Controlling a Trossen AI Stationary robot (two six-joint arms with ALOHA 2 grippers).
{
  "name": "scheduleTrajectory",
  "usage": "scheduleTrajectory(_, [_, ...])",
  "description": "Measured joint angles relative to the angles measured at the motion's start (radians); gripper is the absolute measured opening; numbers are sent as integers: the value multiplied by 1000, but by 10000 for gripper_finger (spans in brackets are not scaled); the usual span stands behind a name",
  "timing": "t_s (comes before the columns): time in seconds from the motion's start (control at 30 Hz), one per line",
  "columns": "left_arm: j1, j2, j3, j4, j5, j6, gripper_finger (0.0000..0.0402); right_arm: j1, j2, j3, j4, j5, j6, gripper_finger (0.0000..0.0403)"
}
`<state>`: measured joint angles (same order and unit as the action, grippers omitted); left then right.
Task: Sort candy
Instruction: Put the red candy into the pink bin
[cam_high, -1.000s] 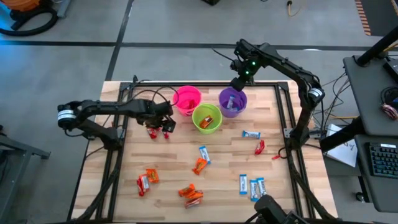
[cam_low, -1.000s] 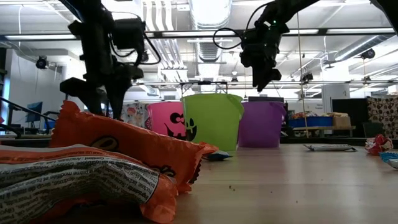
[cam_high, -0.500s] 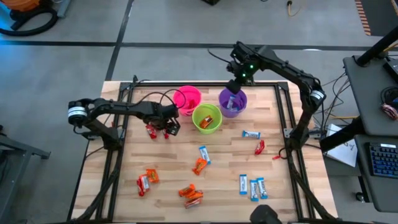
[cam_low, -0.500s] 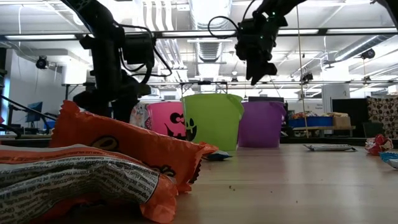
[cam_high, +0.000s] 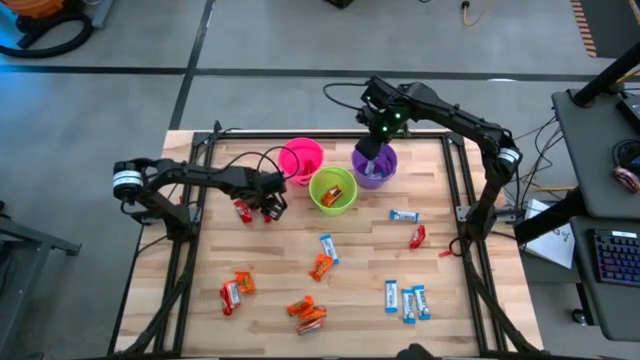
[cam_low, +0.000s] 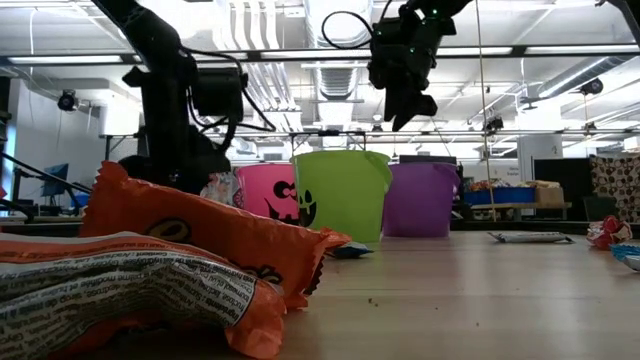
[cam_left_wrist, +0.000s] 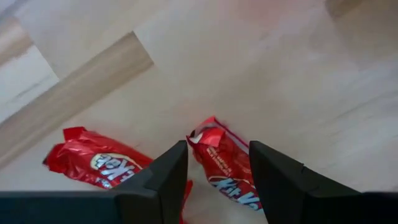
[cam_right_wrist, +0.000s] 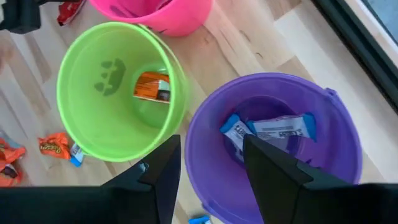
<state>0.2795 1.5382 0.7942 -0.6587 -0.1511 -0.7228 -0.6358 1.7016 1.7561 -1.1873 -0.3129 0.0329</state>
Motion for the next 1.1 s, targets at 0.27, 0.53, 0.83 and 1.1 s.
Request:
scheduleTrajectory(0.27, [-2,26,-6,15,3,39,107,34,-4,0,18,2,22,164])
scheduleTrajectory(0.53, [-3,0,8,4,35,69,12,45,-45,0,19,58,43,164])
scheduleTrajectory(0.83, [-2,-177,124,-215,113,301,28,48,-107,0,27,80,85,164])
scheduleTrajectory(1.1, [37,-415,204,26,116,559,22,58,-148,0,91,80,142,164])
